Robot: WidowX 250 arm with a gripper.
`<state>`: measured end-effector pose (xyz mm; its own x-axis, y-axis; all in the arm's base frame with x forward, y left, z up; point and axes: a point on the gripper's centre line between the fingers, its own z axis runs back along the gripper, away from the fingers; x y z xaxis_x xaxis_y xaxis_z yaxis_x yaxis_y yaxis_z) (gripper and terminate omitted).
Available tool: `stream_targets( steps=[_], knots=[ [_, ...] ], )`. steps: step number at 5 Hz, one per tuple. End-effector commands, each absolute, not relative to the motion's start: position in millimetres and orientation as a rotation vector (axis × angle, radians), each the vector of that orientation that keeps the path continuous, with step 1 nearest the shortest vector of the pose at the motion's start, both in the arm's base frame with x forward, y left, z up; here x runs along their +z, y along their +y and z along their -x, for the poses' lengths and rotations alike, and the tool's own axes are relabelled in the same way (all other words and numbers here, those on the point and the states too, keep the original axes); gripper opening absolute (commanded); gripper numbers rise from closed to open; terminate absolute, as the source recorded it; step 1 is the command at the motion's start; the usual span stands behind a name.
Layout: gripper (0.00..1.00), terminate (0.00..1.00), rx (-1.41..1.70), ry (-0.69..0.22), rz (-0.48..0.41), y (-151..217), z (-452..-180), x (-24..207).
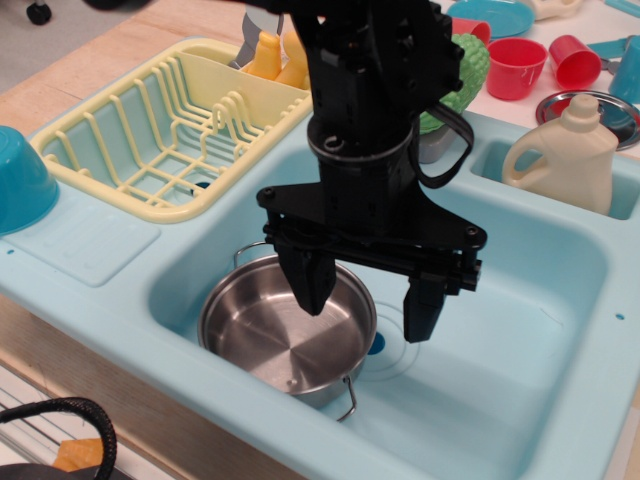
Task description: Put pot or pan from sink into drying rack
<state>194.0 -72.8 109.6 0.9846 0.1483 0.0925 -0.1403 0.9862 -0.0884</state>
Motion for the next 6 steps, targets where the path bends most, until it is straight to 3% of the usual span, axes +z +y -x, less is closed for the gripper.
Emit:
stream_targets(
  steps=[1,5,6],
  knots=[
    [1.0,0.0,0.145,-0.099,0.082,-72.8,-194.0,109.6],
    [1.0,0.0,0.152,-0.081,0.178,-64.2,-206.2,60.9],
    [0.0,0.0,0.154,-0.086,0.18,-64.4,-205.7,58.4]
  ],
)
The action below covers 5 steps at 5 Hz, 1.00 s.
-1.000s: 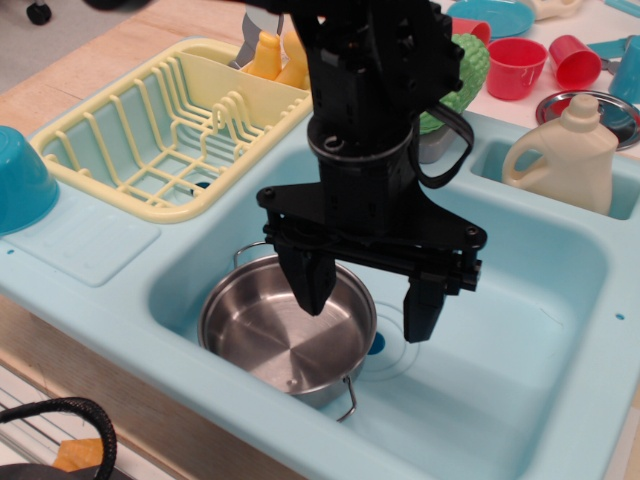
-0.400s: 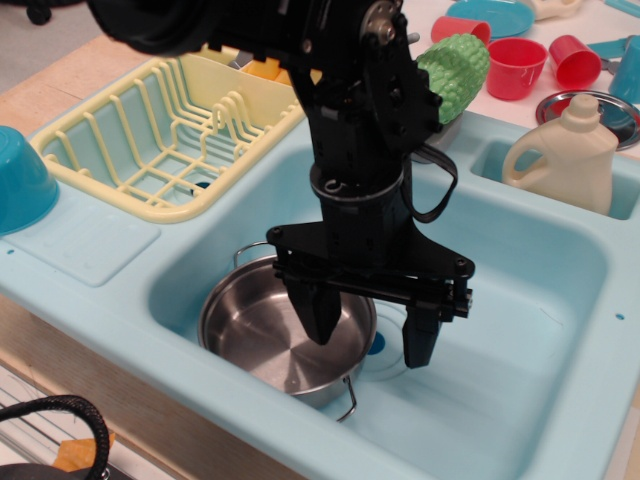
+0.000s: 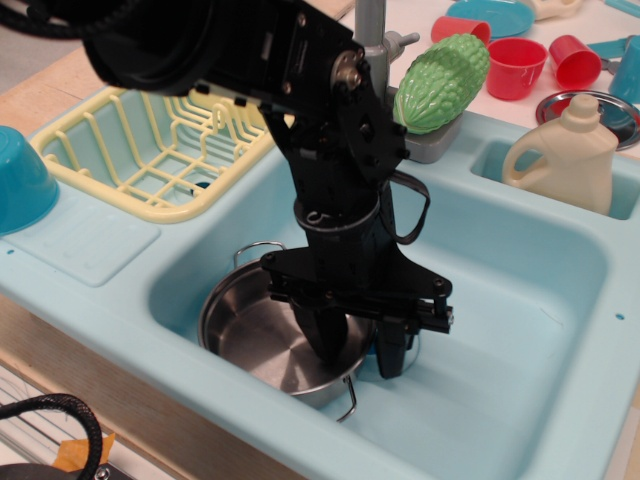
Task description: Put pot or pan from sink into drying rack
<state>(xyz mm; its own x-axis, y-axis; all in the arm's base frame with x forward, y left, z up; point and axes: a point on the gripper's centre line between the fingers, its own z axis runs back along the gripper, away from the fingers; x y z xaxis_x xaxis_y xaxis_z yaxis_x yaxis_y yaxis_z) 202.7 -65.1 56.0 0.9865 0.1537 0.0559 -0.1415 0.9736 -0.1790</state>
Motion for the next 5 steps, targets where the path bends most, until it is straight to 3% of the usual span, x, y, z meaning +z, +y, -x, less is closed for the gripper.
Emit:
stream_targets(
  steps=[1,3,4,5],
  knots=[
    [0.0,0.0,0.153,-0.082,0.184,-64.6,-207.0,57.0],
    [0.0,0.0,0.077,-0.072,0.1,-75.4,-212.6,80.6],
    [0.0,0.0,0.024,-0.137,0.015,-85.4,-215.2,105.3],
    [0.0,0.0,0.025,-0.139,-0.027,-89.4,-215.8,121.8]
  ],
)
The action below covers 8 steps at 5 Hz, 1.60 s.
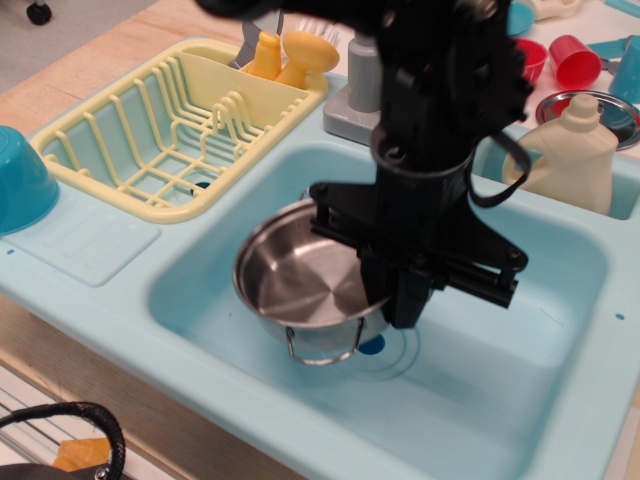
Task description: Put pot or pan from sink into drying rack
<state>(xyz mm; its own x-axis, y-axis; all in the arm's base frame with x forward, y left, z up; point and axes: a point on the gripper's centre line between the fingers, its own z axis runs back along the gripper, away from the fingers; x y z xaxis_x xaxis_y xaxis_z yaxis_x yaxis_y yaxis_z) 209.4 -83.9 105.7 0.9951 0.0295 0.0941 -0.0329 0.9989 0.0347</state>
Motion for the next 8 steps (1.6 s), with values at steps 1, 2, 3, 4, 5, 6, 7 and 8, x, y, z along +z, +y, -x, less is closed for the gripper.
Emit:
stream_targets(
  steps=[1,2,3,4,5,6,7,8],
  knots=[
    [0.0,0.0,0.031,-0.166,-0.071,-82.4,-213.2,139.6],
    [0.0,0.0,0.032,-0.219,-0.109,-65.4,-212.2,154.9],
    [0.0,0.0,0.037,-0.277,-0.127,-41.9,-218.6,163.3],
    [0.0,0.0,0.026,-0.311,-0.11,-16.1,-236.3,169.6],
    [0.0,0.0,0.016,-0.35,-0.089,9.2,-249.2,170.9],
    [0.0,0.0,0.003,-0.36,-0.049,35.9,-259.2,167.0],
    [0.0,0.0,0.003,-0.365,-0.017,53.7,-263.6,161.4],
    [0.0,0.0,-0.003,-0.342,0.004,73.3,-268.4,160.1]
  ],
)
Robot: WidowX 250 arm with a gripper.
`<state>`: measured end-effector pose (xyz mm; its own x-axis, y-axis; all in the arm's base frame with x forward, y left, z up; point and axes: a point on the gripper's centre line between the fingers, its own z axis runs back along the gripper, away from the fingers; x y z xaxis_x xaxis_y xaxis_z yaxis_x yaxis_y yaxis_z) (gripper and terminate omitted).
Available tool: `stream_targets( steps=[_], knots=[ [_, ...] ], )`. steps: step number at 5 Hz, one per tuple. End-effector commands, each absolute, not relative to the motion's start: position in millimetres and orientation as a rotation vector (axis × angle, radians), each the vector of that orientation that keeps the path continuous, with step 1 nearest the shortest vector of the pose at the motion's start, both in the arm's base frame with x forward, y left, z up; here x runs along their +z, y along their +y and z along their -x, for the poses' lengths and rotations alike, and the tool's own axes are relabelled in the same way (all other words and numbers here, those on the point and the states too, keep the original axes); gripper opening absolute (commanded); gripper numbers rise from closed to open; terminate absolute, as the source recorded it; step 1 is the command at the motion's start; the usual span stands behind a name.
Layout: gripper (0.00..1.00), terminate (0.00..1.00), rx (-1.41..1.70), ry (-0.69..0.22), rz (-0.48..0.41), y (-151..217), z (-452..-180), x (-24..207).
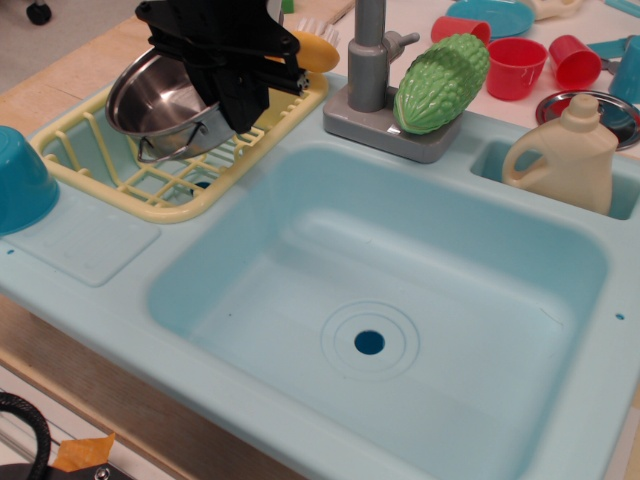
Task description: Put pot or pan from sink into drying rack
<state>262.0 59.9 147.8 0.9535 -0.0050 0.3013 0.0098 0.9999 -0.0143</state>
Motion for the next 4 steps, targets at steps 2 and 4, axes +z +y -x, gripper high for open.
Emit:
stream_targets(
  steps=[2,4],
  knots=[
    [1.0,0.0,-0.042,-0.322,0.034,82.1,-272.0,154.8],
    [1.0,1.0,-0.042,-0.322,0.034,82.1,-272.0,154.8]
  ],
)
